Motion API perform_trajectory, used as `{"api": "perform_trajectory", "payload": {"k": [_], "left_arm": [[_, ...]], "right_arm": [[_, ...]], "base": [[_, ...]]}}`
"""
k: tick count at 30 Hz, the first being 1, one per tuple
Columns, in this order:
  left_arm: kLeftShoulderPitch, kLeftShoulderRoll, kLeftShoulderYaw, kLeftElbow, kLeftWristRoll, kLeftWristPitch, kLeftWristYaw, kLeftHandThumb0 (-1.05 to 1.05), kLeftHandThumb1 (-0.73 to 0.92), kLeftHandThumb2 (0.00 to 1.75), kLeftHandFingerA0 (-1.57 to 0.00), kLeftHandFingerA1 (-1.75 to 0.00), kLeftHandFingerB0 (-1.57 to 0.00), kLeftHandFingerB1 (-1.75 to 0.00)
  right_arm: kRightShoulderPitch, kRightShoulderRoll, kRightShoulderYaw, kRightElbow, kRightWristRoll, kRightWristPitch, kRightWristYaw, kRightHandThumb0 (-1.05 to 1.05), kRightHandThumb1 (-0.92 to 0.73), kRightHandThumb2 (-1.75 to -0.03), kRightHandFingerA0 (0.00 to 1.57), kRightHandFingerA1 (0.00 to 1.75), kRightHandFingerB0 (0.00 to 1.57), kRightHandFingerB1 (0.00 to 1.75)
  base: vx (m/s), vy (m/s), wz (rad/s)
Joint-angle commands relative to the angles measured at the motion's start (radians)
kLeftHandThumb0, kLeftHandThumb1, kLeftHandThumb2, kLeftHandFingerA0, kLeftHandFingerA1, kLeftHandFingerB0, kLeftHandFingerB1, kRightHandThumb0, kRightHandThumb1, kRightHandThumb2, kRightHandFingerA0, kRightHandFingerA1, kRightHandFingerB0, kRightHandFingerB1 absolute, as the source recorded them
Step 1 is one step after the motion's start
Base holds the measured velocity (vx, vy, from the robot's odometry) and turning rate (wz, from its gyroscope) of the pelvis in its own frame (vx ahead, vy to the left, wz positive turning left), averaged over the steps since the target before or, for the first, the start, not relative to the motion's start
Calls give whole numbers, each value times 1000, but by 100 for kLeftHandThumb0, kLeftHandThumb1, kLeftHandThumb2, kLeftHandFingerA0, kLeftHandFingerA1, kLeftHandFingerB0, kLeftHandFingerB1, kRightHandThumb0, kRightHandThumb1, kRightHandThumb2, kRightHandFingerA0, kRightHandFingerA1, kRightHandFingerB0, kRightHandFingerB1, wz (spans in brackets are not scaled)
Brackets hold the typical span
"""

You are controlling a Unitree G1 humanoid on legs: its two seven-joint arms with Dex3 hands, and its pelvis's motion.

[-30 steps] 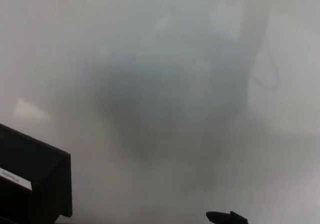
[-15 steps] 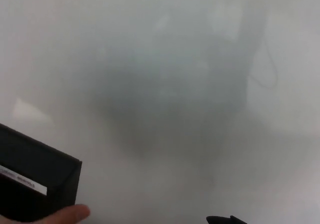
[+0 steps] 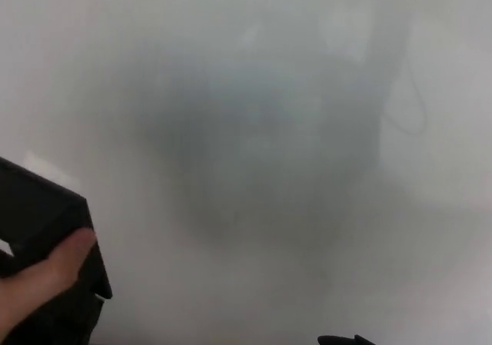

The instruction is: A magnetic marker holder is on the left hand side of the white board, the robot put the index and middle finger into the opening of the container and pull off the magnetic holder and hand it to a human on the left hand side.

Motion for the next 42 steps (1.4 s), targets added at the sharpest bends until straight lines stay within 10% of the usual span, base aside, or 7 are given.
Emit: {"api": "perform_trajectory", "payload": {"k": [1,7,14,18,20,26,42], "left_arm": [[-6,21,-13,17,14,-29,-19,-84,37,65,-43,-41,-39,-40],[-5,22,-22,28,18,-37,-15,-67,32,80,-47,-52,-27,-42],[2,83,-49,51,150,-105,93,-63,44,54,-35,-39,-41,-36],[47,67,-53,57,402,-376,309,-71,74,65,-42,-42,-35,-32],[76,21,-56,79,512,-507,428,-75,66,103,-43,-56,-26,-44],[140,5,-127,165,791,-775,624,-75,77,64,-47,-41,-35,-32],[99,83,-320,617,1020,-1025,911,-76,52,94,-38,-53,-17,-40]], "right_arm": [[3,-13,-2,2,1,-14,-10,-42,-65,-63,89,54,62,46],[6,-13,-1,-3,1,-10,-8,-43,-65,-64,89,54,61,46],[1,-15,0,1,-1,-12,-7,-42,-65,-63,89,54,61,46],[7,-15,3,-1,-3,-11,-4,-39,-69,-61,90,52,65,45],[19,-12,5,-4,-2,-9,1,-40,-66,-62,88,54,61,46],[51,-17,16,0,-16,-20,-10,-41,-66,-62,89,54,61,46],[151,-30,-5,-3,14,-65,-3,-38,-69,-61,86,52,63,46]], "base": [[0,0,0],[0,0,0],[0,0,0],[0,0,0],[0,0,0],[0,0,0],[0,0,0]]}}
